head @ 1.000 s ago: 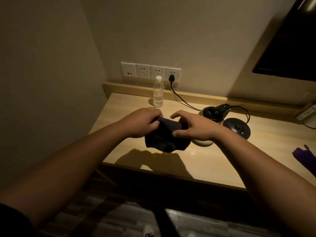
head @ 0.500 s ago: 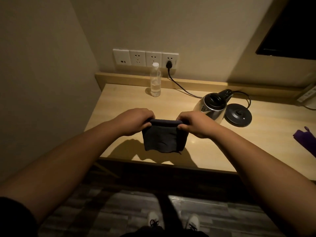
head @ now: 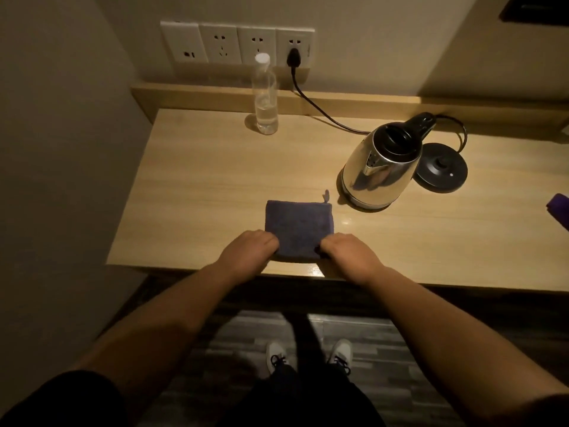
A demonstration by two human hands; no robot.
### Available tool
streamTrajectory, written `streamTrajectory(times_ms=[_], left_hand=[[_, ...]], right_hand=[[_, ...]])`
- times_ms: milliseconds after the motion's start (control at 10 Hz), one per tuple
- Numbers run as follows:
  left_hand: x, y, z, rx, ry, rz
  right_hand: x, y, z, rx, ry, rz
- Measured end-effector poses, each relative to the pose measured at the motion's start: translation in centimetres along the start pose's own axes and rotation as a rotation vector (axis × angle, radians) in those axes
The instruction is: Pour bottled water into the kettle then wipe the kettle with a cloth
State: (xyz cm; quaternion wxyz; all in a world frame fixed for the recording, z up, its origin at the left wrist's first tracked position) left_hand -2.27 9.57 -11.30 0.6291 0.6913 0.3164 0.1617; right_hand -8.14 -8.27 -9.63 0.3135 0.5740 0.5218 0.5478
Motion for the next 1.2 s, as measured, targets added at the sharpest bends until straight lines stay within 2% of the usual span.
streamTrajectory(times_ms=[200, 300, 400, 500, 600, 700, 1000, 1100, 1200], left_hand=[[0.8, -0.7, -0.3, 0.094, 0.18, -0.271], [2.5, 0.4, 0.5, 0.095, 0.336, -0.547], [4.2, 1.1, 2.2, -0.016, 0.505, -0.738], [5.2, 1.0, 4.1, -0.086, 0.612, -0.744], [5.8, 0.2, 5.0, -0.118, 0.68, -0.696], [5.7, -0.1, 5.6, -0.113, 0.667, -0.516], [4.6, -0.5, 5.4, -0.069, 0.565, -0.032], [4.3, -0.1, 4.8, -0.067, 0.548, 0.054], [4.1, 0.4, 4.1, -0.078, 0.511, 0.101]], right_hand=[[-1.9, -0.7, 0.6, 0.104, -0.062, 0.157], [-3.2, 0.2, 2.2, 0.12, -0.16, 0.356], [-4.4, 1.1, 4.4, 0.0, -0.29, 0.44], [-5.0, 1.4, 6.0, -0.107, -0.396, 0.36], [-4.8, 1.0, 6.5, -0.157, -0.416, 0.227], [-4.7, 0.7, 6.4, -0.176, -0.443, 0.172], [-4.5, -0.1, 6.9, -0.059, -0.445, -0.074], [-4.0, 0.6, 6.6, -0.06, -0.437, -0.103], [-3.8, 1.5, 6.3, -0.152, -0.38, -0.127]])
Point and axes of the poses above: each hand's wrist, its own z-axis towards the middle knuckle, its own y-axis out of the back of the hand, x = y × z, the point moved 6 cm from there along z, towards the middle knuckle, and after that the axes turned 4 degrees about -x, right-handed, at the moved point
